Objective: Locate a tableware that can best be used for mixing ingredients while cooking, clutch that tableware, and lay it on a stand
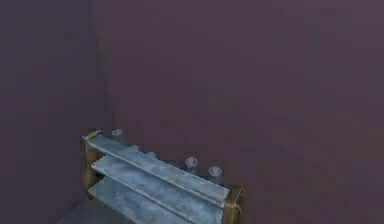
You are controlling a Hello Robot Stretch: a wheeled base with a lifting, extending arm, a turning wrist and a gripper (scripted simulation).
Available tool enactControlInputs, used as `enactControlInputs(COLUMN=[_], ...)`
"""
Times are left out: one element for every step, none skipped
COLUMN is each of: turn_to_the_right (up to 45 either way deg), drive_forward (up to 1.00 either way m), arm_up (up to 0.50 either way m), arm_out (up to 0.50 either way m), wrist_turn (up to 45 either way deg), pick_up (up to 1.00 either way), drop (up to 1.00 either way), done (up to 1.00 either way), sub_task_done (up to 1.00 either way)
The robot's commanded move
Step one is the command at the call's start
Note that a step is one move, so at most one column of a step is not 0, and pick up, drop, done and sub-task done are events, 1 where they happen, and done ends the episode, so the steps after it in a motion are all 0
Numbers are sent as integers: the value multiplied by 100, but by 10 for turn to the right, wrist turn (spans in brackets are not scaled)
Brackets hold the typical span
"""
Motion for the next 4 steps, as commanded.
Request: enactControlInputs(turn_to_the_right=[450,450,450,300], drive_forward=[0,0,0,0], arm_up=[0,0,0,0], arm_out=[0,0,0,0], wrist_turn=[0,0,0,0], pick_up=[0,0,0,0], drop=[0,0,0,0], done=[0,0,0,0], sub_task_done=[0,0,0,0])
